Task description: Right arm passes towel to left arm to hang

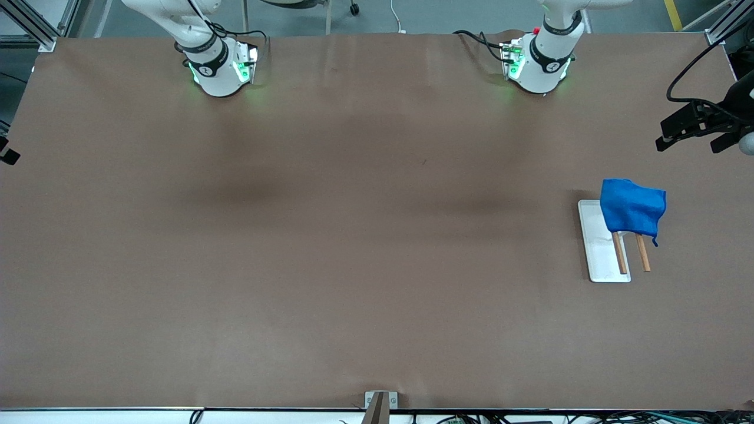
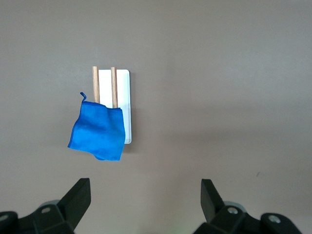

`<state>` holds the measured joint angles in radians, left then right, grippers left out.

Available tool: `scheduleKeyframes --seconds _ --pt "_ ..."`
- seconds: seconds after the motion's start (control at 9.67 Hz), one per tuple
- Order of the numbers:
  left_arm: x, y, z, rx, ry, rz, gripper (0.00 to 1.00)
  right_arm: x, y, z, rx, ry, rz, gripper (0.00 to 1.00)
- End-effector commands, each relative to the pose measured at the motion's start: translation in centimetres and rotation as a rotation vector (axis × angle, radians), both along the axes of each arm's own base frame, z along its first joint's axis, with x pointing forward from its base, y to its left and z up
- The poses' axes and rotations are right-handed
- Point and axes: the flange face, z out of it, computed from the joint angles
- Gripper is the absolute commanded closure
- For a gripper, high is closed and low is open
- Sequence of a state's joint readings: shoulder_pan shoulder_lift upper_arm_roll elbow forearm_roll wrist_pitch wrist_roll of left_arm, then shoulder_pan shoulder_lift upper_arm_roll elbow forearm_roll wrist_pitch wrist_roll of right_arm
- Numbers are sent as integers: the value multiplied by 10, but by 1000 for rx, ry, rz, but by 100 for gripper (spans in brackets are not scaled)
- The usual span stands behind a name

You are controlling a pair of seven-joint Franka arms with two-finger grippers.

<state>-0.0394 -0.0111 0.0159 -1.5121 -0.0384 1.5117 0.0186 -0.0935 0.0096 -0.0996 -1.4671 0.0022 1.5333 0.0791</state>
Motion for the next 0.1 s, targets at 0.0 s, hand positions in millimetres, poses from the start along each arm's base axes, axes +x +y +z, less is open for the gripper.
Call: scheduleKeyframes --seconds 0.0 --pt "4 -6 -16 26 28 -23 1 -4 -1 4 13 -10 -20 0"
